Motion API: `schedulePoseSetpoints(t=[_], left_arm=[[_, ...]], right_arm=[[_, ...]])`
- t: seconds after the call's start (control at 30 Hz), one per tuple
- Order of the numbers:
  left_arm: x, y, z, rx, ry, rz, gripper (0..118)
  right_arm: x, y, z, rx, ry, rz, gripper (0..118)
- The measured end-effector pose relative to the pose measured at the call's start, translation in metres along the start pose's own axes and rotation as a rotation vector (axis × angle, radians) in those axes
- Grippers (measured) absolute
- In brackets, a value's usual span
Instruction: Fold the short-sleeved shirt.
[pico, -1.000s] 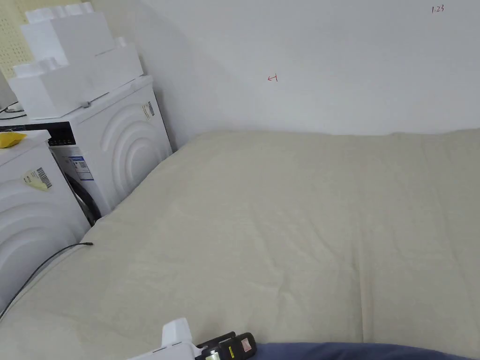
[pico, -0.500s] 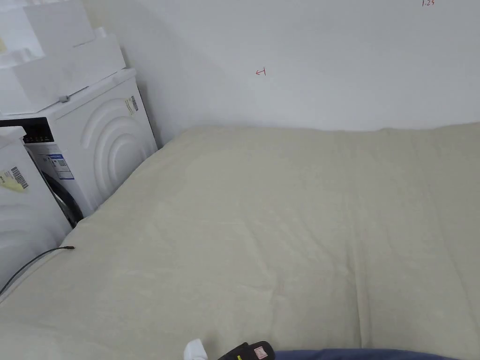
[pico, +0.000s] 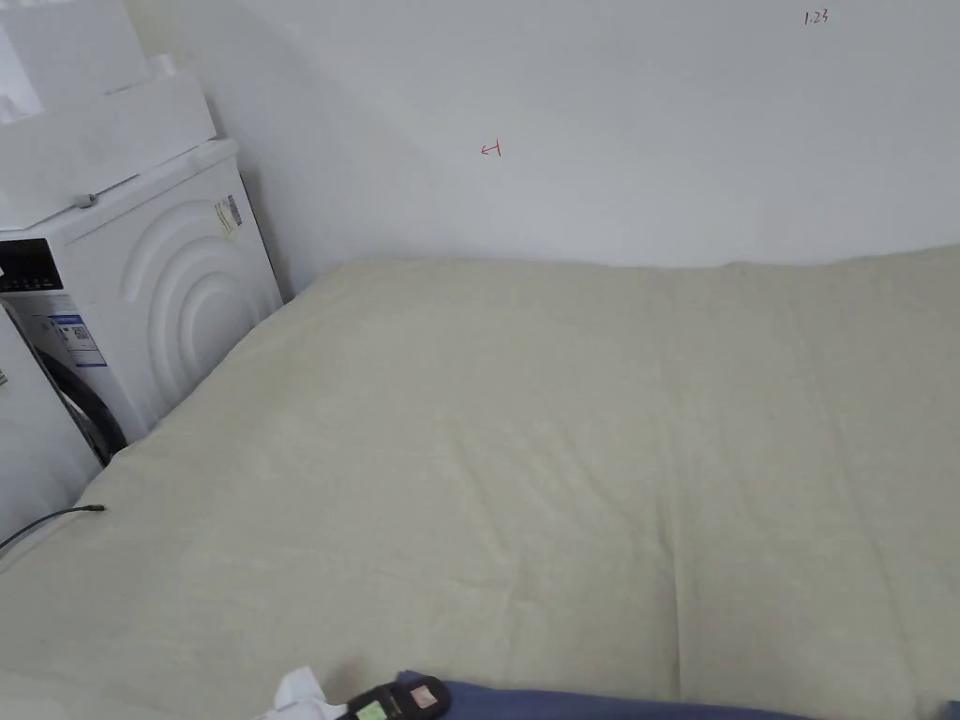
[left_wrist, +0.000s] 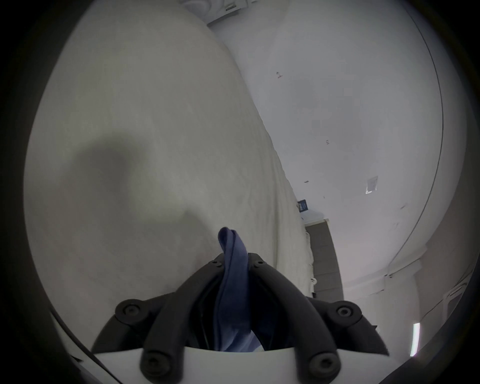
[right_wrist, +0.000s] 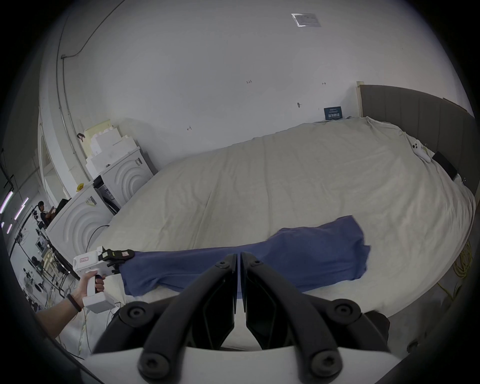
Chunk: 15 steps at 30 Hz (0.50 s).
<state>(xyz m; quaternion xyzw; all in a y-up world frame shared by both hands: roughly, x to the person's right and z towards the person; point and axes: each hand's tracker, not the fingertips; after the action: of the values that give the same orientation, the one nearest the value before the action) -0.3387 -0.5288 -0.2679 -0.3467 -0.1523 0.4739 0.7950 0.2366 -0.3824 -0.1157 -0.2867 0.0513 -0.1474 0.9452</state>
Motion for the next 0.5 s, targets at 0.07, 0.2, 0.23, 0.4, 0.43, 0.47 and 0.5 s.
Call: schedulePoseSetpoints(t=[0.07, 0.2, 0.23, 0.4, 0.43, 0.47, 0.5], left_arm=[[-0.005, 0.016, 0.009, 0.022, 0.016, 0.010, 12], [0.017, 0.032, 0.028, 0.032, 0.139, -0.107, 12], [0.031, 0.025, 0.028, 0.034, 0.111, -0.111, 12], [0.121, -0.027, 0.001, 0.012, 0.082, -0.227, 12], [0.136, -0.041, -0.010, 0.022, 0.092, -0.244, 12], [0.129, -0.046, -0.025, -0.007, 0.060, -0.271, 12], [0.138, -0.057, -0.041, -0.030, 0.054, -0.278, 12]], right_arm=[[0.005, -0.003, -0.001, 0.000, -0.003, -0.015, 3], [0.015, -0.010, -0.004, 0.001, 0.002, -0.069, 3], [0.018, -0.012, -0.005, 0.003, 0.003, -0.085, 3], [0.026, -0.018, -0.006, -0.004, -0.005, -0.106, 3], [0.027, -0.018, -0.005, -0.003, -0.006, -0.111, 3], [0.030, -0.019, -0.003, 0.001, -0.003, -0.118, 3], [0.032, -0.023, -0.003, 0.002, 0.001, -0.121, 3]])
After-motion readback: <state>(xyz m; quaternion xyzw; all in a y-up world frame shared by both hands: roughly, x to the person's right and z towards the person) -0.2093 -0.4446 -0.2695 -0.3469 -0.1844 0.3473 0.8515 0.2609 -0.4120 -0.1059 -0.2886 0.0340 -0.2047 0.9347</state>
